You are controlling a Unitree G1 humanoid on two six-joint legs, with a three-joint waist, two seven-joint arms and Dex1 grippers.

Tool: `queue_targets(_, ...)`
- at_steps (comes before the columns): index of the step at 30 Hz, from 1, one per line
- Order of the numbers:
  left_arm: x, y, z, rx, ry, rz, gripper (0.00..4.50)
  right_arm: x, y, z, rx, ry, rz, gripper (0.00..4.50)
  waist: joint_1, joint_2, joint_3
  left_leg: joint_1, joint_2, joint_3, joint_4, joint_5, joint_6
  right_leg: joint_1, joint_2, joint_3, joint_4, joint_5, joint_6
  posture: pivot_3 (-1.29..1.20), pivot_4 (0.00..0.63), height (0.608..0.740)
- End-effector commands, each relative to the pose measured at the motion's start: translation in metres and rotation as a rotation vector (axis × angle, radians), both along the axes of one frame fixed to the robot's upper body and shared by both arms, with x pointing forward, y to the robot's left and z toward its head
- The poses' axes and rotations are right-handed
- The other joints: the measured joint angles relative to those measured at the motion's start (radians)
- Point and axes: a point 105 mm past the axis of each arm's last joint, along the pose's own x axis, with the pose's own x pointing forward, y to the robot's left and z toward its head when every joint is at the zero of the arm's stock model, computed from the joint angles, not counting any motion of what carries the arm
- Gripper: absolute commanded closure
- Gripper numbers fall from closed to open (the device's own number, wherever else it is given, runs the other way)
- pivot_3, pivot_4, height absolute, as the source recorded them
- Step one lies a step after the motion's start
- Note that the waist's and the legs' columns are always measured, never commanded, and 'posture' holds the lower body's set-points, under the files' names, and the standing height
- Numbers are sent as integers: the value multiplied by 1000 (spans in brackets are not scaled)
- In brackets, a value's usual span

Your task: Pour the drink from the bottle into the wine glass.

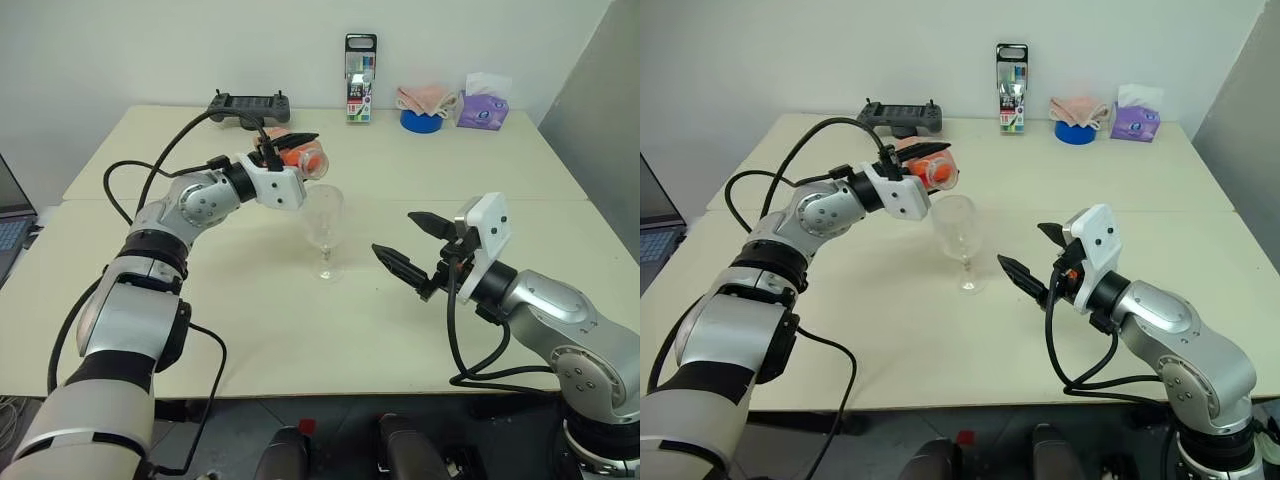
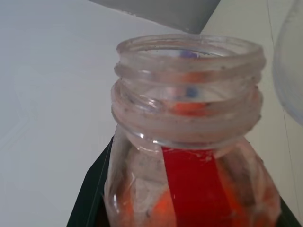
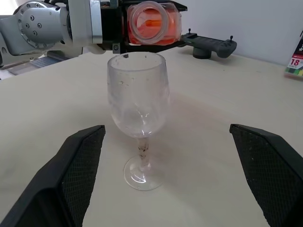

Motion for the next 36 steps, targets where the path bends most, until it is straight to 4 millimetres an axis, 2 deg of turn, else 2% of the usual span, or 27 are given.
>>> queue_targets(1, -4, -1, 31, -21, -111, -14, 2811, -1, -1, 13, 5, -58, 4, 0, 1, 0, 0, 0, 0, 0, 0, 0, 0, 0, 0, 0, 0, 0, 0, 0, 150, 740)
queue_targets(13, -7, 2, 32, 50, -184, -16, 2811, 0, 1, 15, -4, -61, 26, 0, 1, 0, 0, -1, 0, 0, 7, 0, 0, 0, 0, 0, 4, 0, 1, 0, 150, 740)
queue_targets(16, -6, 2, 32, 63, -196, -14, 2811, 1, 1, 16, -7, -62, 32, 0, 1, 0, 0, -1, -1, 0, 10, 0, 0, 0, 0, 1, 7, -2, 6, 0, 150, 740)
queue_targets(36, -3, 4, 33, 130, -247, 9, 2811, 4, 5, 18, -18, -74, 49, 0, 1, 0, 0, -1, 0, 0, 10, 0, 0, 0, 0, 0, 8, -2, 6, 0, 150, 740)
